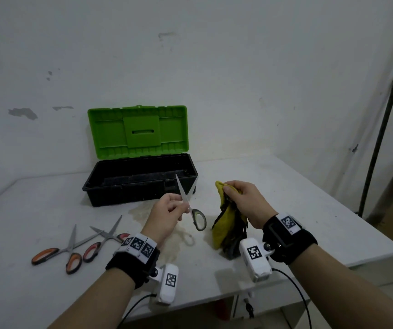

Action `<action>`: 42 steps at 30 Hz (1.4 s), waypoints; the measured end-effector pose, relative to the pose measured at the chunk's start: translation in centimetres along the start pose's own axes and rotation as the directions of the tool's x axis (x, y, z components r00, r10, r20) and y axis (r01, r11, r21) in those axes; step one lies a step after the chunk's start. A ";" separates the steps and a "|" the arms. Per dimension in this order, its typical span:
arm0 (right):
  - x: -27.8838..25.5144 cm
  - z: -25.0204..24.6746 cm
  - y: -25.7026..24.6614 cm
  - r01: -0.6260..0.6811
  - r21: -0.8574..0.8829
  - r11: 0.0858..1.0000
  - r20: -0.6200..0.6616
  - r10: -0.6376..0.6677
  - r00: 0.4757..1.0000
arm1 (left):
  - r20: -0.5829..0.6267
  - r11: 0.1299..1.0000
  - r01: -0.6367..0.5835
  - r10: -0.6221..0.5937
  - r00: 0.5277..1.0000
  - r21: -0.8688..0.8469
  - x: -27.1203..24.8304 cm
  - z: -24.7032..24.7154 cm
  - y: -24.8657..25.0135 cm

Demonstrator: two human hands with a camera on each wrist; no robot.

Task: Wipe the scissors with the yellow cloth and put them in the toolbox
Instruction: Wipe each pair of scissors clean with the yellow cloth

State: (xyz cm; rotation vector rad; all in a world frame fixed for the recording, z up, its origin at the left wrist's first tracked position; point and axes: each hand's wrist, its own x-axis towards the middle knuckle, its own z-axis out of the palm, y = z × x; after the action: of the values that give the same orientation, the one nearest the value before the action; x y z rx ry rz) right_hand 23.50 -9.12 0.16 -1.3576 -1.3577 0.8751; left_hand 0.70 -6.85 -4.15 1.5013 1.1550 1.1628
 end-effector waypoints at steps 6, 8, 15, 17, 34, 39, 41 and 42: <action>0.0 0.3 -0.3 -0.151 0.014 0.988 0.040 0.150 0.988 | 0.047 1.000 0.031 -0.031 0.998 -0.003 0.1 -0.4 -0.3; -0.5 0.5 -0.8 -0.200 0.045 0.979 0.145 0.191 0.971 | 0.042 1.000 0.023 -0.024 0.999 0.017 0.0 -0.4 -0.3; -1.6 1.2 -1.1 0.154 -0.354 0.923 0.167 -0.099 0.981 | 0.119 0.992 0.101 -0.092 0.989 -0.070 0.1 -0.2 -0.5; -1.8 1.8 -1.0 0.264 -0.426 0.865 0.182 -0.204 0.962 | 0.117 0.988 0.118 -0.107 0.987 -0.097 0.1 0.0 -0.6; -1.8 4.1 0.7 0.469 -0.492 0.734 0.156 -0.455 0.877 | 0.113 0.957 0.170 -0.146 0.983 -0.237 0.1 1.1 -0.9; -2.0 4.7 1.5 0.438 -0.587 0.681 0.120 -0.461 0.879 | 0.111 0.951 0.175 -0.151 0.982 -0.256 -0.1 1.5 -0.8; -2.1 4.5 1.4 0.437 -0.608 0.663 0.166 -0.432 0.886 | 0.115 0.952 0.167 -0.142 0.983 -0.258 -0.1 1.5 -0.8; -2.1 4.5 1.3 0.441 -0.599 0.668 0.172 -0.430 0.886 | 0.115 0.952 0.164 -0.138 0.984 -0.258 -0.1 1.5 -0.8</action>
State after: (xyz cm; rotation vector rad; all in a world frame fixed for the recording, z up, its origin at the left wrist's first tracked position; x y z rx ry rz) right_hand 19.35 -10.38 -2.55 -1.3949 -1.9915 0.0822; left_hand 2.06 -7.00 -5.25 1.2279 0.9869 1.0824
